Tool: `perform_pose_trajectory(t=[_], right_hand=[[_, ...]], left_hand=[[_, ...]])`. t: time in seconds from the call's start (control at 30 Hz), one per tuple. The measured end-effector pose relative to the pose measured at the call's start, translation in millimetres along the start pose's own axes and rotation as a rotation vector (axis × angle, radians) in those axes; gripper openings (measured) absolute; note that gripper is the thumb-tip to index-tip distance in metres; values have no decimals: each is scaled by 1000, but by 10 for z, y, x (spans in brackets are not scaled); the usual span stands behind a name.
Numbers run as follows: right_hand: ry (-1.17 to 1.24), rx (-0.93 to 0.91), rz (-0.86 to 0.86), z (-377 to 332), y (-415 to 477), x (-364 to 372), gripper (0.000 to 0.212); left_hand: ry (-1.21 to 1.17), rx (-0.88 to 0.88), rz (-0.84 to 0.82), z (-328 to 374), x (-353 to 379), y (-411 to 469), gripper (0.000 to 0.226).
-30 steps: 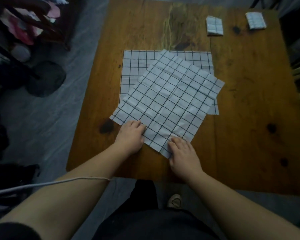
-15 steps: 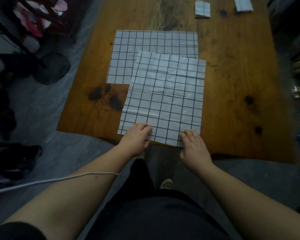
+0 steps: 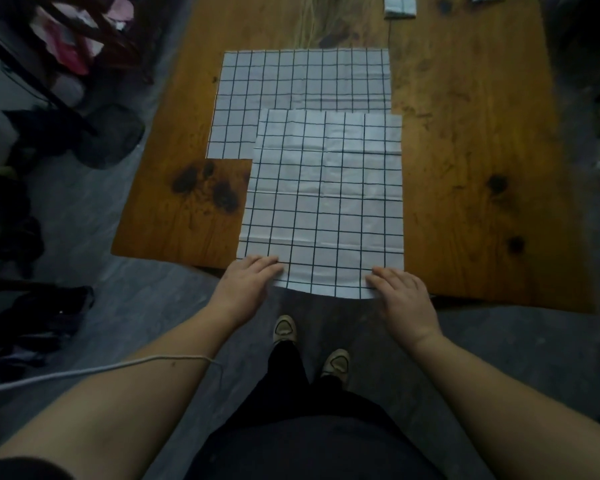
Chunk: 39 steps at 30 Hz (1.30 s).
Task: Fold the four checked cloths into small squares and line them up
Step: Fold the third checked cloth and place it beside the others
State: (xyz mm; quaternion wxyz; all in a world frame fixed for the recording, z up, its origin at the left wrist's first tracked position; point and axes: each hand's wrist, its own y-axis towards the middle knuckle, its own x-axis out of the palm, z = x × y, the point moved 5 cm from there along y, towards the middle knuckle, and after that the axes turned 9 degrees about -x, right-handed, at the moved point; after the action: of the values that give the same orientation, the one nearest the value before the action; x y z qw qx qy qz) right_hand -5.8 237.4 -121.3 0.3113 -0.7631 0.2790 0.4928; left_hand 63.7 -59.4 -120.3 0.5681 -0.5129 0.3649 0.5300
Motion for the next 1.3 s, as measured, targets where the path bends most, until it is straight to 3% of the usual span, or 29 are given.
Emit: perform_pose_trajectory(t=[0.17, 0.37, 0.7, 0.93, 1.3], right_hand=[[33, 24, 66, -3, 47, -165, 38], [70, 48, 167, -39, 61, -597, 21], [107, 93, 417, -4, 684, -1552, 15], [59, 196, 413, 172, 1547, -1952, 20], [76, 436, 221, 857, 2875, -1773, 22]], left_hand=[[-38, -18, 35, -49, -154, 69, 26], [-82, -57, 87, 24, -595, 113, 13], [-249, -145, 193, -17, -1376, 698, 23], [-323, -166, 197, -192, -1729, 1689, 25], [-200, -170, -63, -486, -1510, 3363, 24]])
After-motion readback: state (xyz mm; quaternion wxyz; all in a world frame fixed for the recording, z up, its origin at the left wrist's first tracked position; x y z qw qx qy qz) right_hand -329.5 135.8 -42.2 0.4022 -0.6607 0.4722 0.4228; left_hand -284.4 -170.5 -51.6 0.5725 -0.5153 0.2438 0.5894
